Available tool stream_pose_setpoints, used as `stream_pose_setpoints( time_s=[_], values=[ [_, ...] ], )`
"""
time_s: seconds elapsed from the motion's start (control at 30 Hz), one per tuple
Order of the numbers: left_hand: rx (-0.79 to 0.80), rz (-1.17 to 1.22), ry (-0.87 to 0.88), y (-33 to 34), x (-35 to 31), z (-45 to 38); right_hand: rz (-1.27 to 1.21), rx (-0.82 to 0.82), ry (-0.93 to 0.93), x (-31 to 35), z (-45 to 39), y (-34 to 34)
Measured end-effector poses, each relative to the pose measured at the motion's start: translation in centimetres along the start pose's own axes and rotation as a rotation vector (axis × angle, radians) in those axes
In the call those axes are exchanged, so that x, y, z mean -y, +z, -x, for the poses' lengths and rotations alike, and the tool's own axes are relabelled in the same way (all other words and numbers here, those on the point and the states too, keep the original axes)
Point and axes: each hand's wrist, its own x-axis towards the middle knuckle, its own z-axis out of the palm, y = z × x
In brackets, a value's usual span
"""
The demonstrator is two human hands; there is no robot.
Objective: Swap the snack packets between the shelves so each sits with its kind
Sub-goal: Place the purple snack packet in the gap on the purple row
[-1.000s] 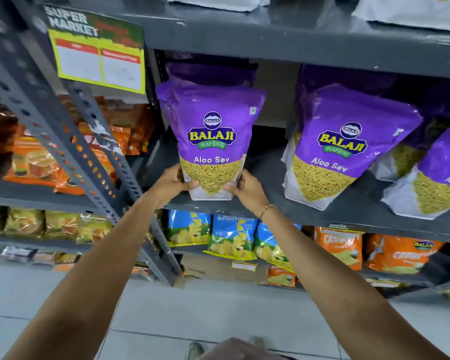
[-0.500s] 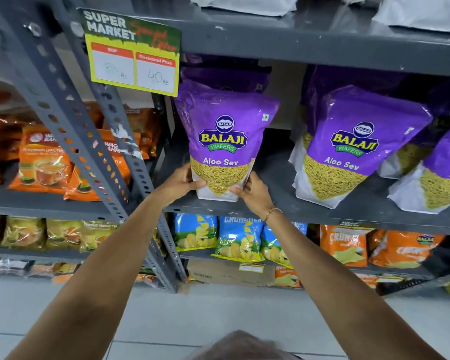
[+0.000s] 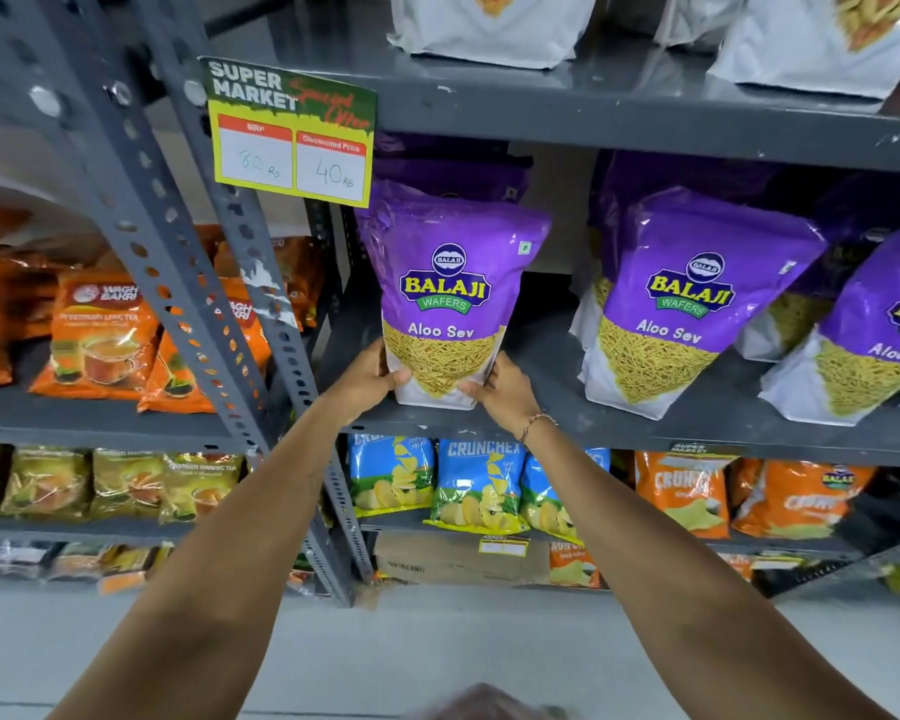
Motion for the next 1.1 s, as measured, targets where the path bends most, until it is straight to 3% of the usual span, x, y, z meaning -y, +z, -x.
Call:
stream_pose_setpoints(
  time_s=[0.13,0.23,0.27,0.3,0.4,0.5,0.57,0.63,0.73,0.87,1.0,1.1],
  values=[
    [-0.212,-0.043,-0.045,1.3,0.6,1.4,0.075,0.067,0.020,0.3,0.7,-0.2],
    [-0.660,-0.125,-0.129,4.3,0.8,4.8,0.021,-0.019,0.009,0.2,3.1,-1.8],
    [-0.715,-0.150,-0.105,5.8,0.8,5.9,0.061,-0.103,-0.001,-0.1,4.3,-2.6],
    [-0.675,-0.158,-0.063,7.6,0.6,6.7,0.128,-0.203,-0.024,-0.6,5.6,-3.7],
    [-0.255,-0.043,0.047,13.1,-0.6,6.8,0.181,-0.543,-0.045,-3.6,9.2,-7.9],
    [0.040,-0.206,0.189,17.2,-3.1,4.6,0.155,-0.765,-0.092,-6.0,11.2,-12.2],
    [0.141,-0.259,0.180,19.1,-4.7,2.1,0.166,-0.757,-0.075,-6.9,11.4,-14.9],
    [0.118,-0.248,0.133,20.3,-6.1,-0.5,0.121,-0.707,-0.028,-7.4,10.6,-17.3],
    [0.041,-0.372,0.010,21.4,-7.6,-3.6,0.010,-0.448,0.086,-7.4,8.1,-20.6],
    [0.063,-0.489,-0.135,22.5,-8.1,-5.3,0.192,-0.214,0.063,-7.8,5.6,-23.0],
    [0.091,-0.404,-0.066,23.6,-7.5,-5.9,0.126,-0.120,0.058,-7.7,5.0,-23.5],
    [0.027,-0.401,-0.021,23.8,-6.9,-6.2,0.072,-0.124,0.043,-8.3,4.3,-23.7]
  ],
)
